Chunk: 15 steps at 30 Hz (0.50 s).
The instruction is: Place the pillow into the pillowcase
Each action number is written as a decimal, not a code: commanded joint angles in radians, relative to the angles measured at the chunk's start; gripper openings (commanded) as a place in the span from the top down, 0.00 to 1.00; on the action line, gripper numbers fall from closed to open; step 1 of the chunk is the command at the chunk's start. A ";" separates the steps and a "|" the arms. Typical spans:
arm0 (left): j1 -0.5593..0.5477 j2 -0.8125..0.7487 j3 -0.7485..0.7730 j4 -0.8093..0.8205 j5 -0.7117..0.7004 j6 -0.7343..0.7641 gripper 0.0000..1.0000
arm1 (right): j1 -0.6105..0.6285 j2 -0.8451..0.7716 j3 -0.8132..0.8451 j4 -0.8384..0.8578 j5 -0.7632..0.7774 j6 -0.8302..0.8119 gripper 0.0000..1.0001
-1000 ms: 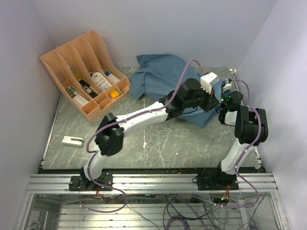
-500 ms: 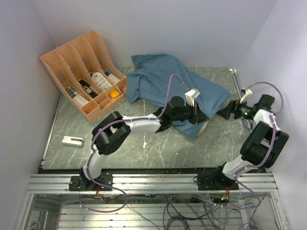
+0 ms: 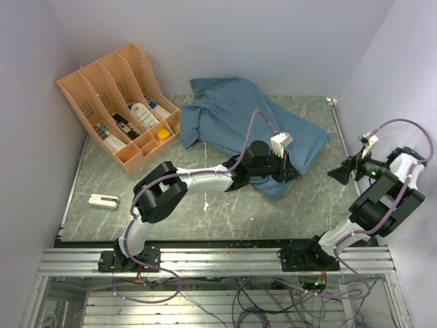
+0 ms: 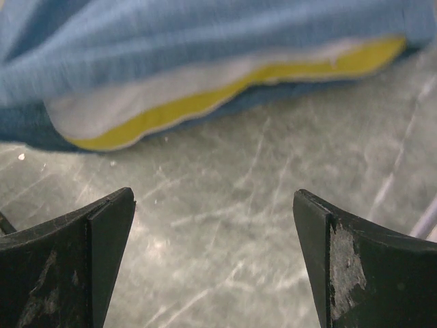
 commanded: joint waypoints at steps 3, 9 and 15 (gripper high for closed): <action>0.026 -0.023 -0.007 -0.008 0.036 -0.002 0.93 | 0.205 -0.083 -0.198 0.642 0.056 0.575 0.00; 0.200 -0.171 0.312 -0.283 0.030 0.040 0.93 | 0.250 -0.186 -0.232 0.967 0.135 0.949 0.00; 0.297 -0.180 0.739 -0.487 -0.067 0.125 0.93 | 0.274 -0.206 -0.145 1.001 0.070 1.193 0.04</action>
